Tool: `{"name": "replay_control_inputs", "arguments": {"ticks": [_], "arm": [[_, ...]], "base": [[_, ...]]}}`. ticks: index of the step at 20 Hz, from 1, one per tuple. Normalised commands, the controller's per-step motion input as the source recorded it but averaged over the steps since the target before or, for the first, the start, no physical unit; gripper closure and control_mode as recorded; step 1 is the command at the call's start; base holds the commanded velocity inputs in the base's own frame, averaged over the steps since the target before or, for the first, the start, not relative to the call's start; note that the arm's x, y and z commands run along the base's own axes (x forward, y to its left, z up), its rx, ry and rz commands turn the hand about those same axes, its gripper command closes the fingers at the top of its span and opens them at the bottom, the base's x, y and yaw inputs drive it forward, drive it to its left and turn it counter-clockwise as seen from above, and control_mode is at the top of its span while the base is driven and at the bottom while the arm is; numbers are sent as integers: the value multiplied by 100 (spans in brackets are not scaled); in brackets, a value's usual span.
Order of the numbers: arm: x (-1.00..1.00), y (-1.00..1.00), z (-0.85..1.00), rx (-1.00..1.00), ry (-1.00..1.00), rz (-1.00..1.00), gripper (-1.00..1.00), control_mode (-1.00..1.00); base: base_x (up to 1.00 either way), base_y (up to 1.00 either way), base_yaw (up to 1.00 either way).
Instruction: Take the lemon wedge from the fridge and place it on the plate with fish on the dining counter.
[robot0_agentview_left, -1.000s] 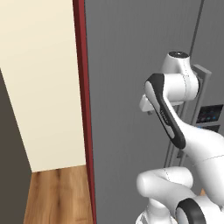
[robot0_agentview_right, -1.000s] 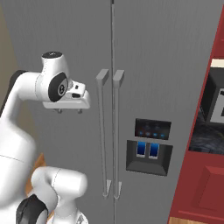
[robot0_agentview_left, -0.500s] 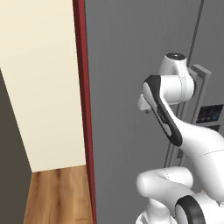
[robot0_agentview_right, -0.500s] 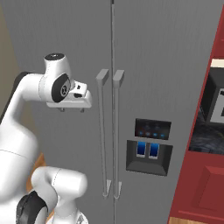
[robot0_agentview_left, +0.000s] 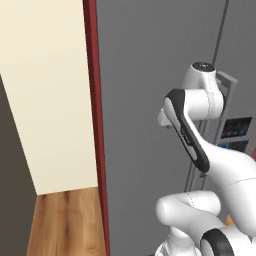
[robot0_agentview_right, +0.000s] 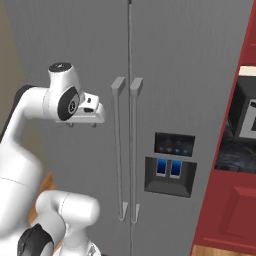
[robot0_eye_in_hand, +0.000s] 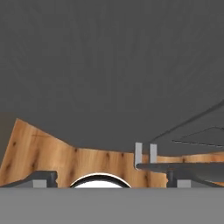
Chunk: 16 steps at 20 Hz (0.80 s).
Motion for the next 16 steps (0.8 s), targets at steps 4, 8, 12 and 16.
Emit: {"name": "replay_control_inputs", "arguments": {"ticks": [4,8,12,16], "arm": [[0,0,0,0,0,0,-100,100],[0,0,0,0,0,0,-100,100],[0,0,0,0,0,0,-100,100],[0,0,0,0,0,0,-100,100]], "base": [[-61,-34,0],[-37,-57,-4],[-24,-73,-6],[-32,-56,-7]]}}
